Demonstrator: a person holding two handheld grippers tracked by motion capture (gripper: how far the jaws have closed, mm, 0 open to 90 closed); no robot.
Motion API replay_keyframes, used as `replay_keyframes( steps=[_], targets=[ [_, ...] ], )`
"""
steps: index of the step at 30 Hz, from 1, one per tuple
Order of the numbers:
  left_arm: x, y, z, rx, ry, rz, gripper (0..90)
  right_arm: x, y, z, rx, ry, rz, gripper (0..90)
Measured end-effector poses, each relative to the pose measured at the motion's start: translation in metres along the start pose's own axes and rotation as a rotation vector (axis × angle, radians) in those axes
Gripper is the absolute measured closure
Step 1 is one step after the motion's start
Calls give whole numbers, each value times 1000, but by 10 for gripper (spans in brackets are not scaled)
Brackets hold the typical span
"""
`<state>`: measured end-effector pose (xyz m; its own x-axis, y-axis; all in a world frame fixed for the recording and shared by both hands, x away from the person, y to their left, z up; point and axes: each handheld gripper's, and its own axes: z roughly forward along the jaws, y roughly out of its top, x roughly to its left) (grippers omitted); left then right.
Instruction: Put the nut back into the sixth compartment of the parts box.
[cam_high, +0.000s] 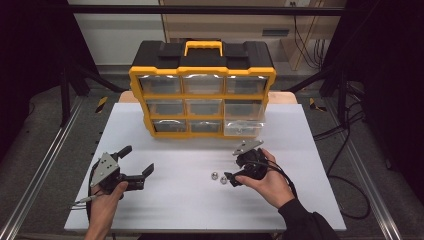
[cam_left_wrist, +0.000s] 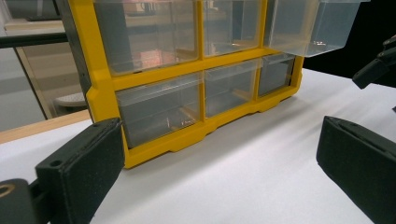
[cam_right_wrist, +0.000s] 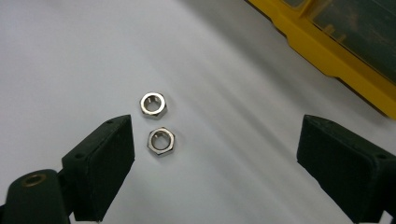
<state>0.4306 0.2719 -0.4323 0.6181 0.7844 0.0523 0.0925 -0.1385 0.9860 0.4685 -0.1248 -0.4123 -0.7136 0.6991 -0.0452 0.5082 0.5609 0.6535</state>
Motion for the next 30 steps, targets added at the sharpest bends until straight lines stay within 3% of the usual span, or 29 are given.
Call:
replay_keyframes(
  steps=[1, 7, 11, 13, 14, 21, 27, 28, 30],
  targets=[
    [0, 0, 0, -1, -1, 1, 9, -1, 0, 1, 18, -23, -23, 122],
    [0, 0, 0, 0, -1, 1, 9, 2, 3, 7, 26, -7, -43, 129],
    [0, 0, 0, -2, 0, 0, 9, 7, 5, 10, 33, 0, -14, 133],
    [0, 1, 0, -2, -2, 1, 9, 6, 5, 11, 36, 7, -36, 133],
    [0, 1, 0, -2, -2, 1, 9, 9, 6, 12, 33, 5, -17, 132],
    [1, 1, -1, -5, 0, 0, 9, 10, 8, 18, 67, 20, -48, 131],
    [1, 1, -1, -6, -1, 0, 9, 15, 11, 21, 68, 29, -32, 145],
    [1, 1, -1, -6, -1, 1, 9, 14, 11, 22, 70, 39, -58, 149],
    [1, 2, -1, -8, 0, 1, 9, 15, 11, 21, 79, 32, -54, 164]
  ],
)
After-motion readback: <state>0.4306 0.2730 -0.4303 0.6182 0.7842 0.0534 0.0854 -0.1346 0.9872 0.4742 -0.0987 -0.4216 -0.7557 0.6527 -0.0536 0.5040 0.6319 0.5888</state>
